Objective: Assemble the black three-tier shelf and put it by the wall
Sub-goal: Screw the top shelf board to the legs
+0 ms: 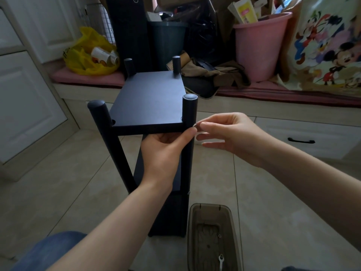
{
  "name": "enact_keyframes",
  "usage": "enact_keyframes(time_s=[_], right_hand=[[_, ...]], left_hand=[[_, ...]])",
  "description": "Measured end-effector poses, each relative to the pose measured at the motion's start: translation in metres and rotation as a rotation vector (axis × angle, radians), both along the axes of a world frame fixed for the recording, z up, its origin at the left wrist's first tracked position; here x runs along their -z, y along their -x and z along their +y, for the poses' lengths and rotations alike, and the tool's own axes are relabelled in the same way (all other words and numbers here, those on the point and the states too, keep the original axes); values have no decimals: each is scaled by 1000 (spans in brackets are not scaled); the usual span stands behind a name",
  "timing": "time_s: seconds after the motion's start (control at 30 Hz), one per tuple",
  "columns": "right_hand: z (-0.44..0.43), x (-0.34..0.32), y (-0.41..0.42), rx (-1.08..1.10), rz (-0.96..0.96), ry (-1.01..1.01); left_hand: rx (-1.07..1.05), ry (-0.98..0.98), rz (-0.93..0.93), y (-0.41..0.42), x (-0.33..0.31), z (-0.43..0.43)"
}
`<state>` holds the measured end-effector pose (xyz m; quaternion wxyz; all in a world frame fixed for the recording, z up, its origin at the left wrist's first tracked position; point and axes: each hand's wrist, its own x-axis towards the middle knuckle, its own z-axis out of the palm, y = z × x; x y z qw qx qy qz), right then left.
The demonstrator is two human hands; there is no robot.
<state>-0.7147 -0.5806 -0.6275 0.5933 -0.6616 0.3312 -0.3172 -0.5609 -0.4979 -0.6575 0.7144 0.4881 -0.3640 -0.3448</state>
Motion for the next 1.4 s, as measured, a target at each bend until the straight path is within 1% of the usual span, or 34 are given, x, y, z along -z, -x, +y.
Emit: enact_keyframes(time_s=[0.07, 0.13, 0.23, 0.3, 0.4, 0.53, 0.6, 0.7, 0.8, 0.87, 1.03, 1.2, 1.4], right_hand=[[-4, 9, 3, -15, 77, -14], [-8, 25, 7, -48, 200, -74], [-13, 61, 12, -164, 476, -177], [-14, 95, 14, -217, 679, -208], [-9, 167, 12, -215, 930, -161], [1, 265, 5, -208, 1236, 5], [6, 301, 4, -221, 1291, 32], [15, 344, 5, -254, 1318, 99], [20, 381, 7, -323, 1440, 238], [19, 398, 8, -342, 1524, 369], [9, 421, 12, -376, 1671, 536], [4, 435, 14, -430, 1740, 572], [5, 442, 22, -439, 1728, 503]], left_hand=[[-10, -15, 8, 0, 0, 0], [-19, -31, 20, 1, 0, 2], [-20, -32, 33, 3, -1, 2], [-16, -33, 27, 4, 0, 2], [-16, -32, 12, 5, 1, 0], [-17, -4, 9, 8, 0, 0], [-9, 6, 12, 10, 0, 0], [-5, 18, 28, 12, 0, -2], [13, 7, 21, 11, 1, -3], [17, 3, 14, 10, 2, -4], [10, -3, -10, 7, 4, -5], [16, 2, -35, 6, 5, -4], [25, 0, -35, 5, 7, -5]])
